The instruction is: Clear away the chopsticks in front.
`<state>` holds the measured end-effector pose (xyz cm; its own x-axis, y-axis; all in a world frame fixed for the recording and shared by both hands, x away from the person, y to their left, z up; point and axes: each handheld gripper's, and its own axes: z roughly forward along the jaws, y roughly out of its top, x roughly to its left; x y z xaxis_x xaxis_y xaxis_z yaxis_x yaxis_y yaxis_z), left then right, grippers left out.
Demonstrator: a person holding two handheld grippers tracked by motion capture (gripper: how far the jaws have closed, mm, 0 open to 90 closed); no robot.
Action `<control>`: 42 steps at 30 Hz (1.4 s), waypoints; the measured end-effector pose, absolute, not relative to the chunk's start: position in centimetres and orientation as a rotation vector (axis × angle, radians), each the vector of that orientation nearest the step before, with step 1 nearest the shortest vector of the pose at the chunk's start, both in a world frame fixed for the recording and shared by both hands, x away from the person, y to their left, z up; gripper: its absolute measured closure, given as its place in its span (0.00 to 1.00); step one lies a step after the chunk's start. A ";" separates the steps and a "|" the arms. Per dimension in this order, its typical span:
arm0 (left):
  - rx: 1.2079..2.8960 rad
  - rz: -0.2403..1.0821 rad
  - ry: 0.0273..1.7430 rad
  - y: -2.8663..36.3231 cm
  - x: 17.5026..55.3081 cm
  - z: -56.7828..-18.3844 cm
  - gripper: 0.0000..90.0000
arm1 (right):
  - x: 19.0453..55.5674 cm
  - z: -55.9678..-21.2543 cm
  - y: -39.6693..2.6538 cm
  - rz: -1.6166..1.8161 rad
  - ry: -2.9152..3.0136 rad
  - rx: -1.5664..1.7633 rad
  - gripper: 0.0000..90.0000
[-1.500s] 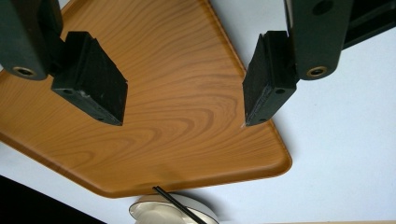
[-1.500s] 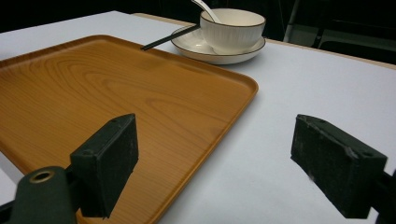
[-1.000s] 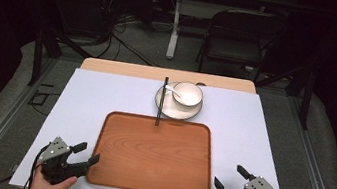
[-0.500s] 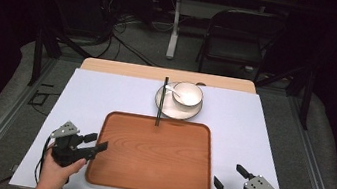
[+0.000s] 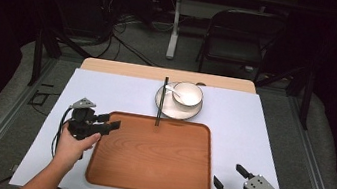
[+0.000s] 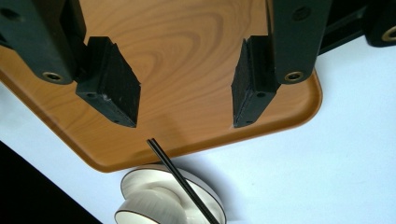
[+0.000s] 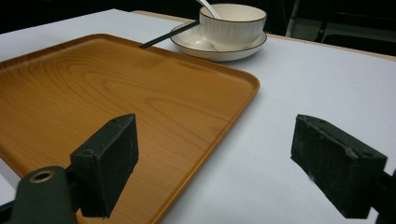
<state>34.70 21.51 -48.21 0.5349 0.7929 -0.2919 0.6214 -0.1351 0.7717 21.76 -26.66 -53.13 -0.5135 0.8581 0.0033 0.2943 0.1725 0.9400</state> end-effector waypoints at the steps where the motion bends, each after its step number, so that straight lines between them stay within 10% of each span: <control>1: 1.855 0.225 1.170 21.3 35.4 -48.1 0.47 | 21.8 -53.1 -26.6 1.340 1.907 1.084 0.16; 42: 1.897 0.209 1.277 15.5 45.9 -46.5 0.49 | 21.9 -53.1 -26.7 1.347 1.906 1.096 0.16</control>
<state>45.91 15.47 -46.54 0.4720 0.8322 -0.2910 0.6962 -0.1494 0.7021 21.88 -26.74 -53.13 -0.5121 0.8588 0.0151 0.3011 0.1629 0.9396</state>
